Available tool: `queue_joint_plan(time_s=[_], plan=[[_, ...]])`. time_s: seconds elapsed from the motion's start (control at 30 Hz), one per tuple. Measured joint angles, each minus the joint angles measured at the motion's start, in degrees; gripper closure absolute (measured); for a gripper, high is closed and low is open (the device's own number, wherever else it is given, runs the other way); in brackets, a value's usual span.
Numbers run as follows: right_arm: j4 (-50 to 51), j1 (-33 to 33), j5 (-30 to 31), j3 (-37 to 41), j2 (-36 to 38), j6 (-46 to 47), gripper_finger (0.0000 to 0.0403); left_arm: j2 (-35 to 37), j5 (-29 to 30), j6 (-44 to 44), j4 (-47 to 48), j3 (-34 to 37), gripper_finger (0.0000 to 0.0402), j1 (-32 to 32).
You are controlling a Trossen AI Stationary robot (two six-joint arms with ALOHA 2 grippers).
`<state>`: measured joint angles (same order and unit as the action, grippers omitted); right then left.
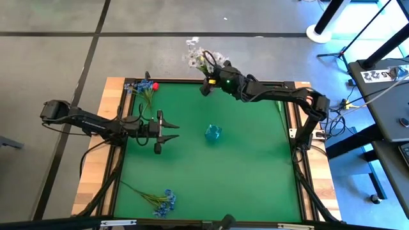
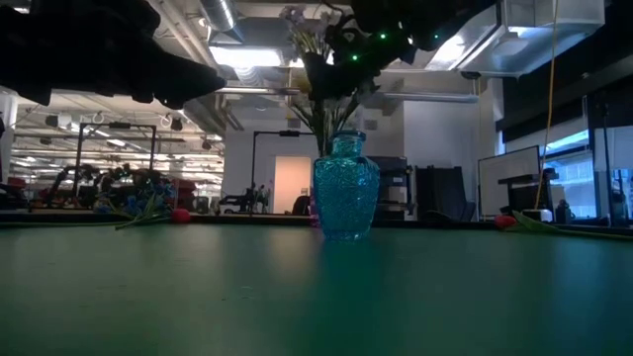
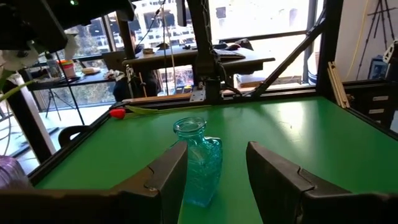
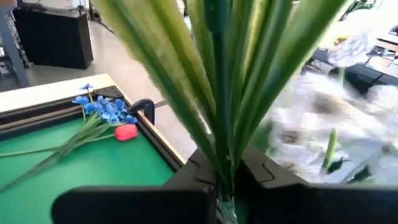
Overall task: Sort flowers into vase by color
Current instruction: Put the white flower into the violet vase
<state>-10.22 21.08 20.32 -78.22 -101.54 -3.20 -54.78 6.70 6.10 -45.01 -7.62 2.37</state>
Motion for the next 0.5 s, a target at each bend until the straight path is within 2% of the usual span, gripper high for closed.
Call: queue_joint_plan(time_s=[0.5], plan=[[-1.5,6.1,-0.7,0.6,-0.5,5.9,0.0382,0.0,0.0,0.5,0.0,0.0,0.0241,0.0]])
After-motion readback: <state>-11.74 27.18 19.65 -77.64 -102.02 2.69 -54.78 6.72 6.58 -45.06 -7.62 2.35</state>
